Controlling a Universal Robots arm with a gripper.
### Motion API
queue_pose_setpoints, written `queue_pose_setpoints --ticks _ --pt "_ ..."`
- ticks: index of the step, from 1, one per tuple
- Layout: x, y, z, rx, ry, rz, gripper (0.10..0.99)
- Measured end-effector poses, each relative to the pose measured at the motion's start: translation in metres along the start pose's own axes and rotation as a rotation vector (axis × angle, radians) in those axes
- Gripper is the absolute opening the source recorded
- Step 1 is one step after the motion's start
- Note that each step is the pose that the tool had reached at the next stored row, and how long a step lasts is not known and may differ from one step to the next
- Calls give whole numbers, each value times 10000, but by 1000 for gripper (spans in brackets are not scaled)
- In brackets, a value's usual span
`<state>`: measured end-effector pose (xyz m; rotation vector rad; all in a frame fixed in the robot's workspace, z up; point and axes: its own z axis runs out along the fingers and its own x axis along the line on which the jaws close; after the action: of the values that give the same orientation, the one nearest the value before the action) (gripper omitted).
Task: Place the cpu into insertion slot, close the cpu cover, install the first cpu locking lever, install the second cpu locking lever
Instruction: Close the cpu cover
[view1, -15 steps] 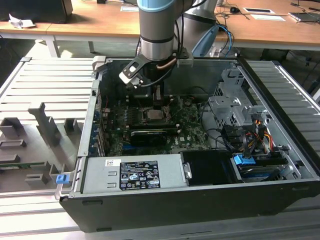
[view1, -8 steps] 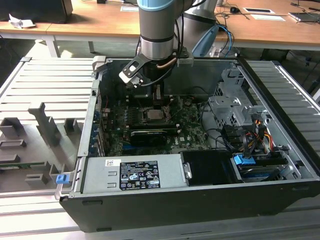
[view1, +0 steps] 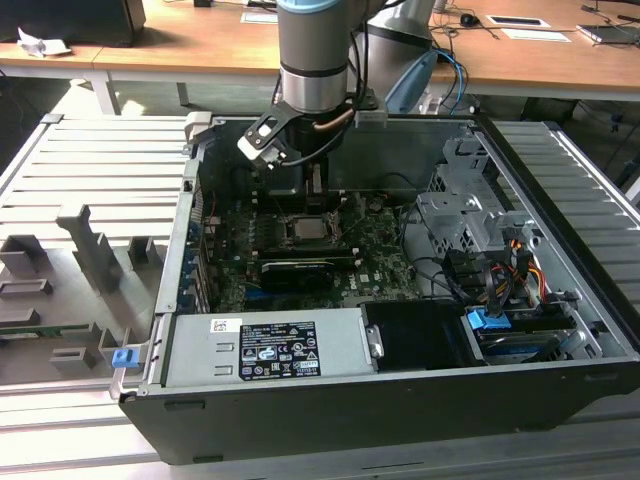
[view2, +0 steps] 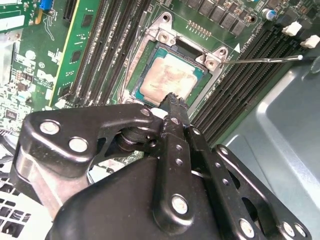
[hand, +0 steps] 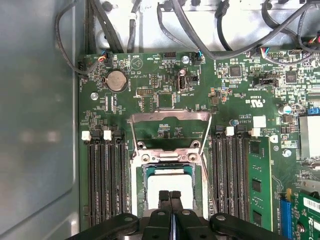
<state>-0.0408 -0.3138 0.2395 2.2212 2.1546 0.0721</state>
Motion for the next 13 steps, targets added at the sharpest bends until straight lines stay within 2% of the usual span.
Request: queue_pose_setpoints --ticks 13 --pt "28 5 -102 -1 0 0 106"
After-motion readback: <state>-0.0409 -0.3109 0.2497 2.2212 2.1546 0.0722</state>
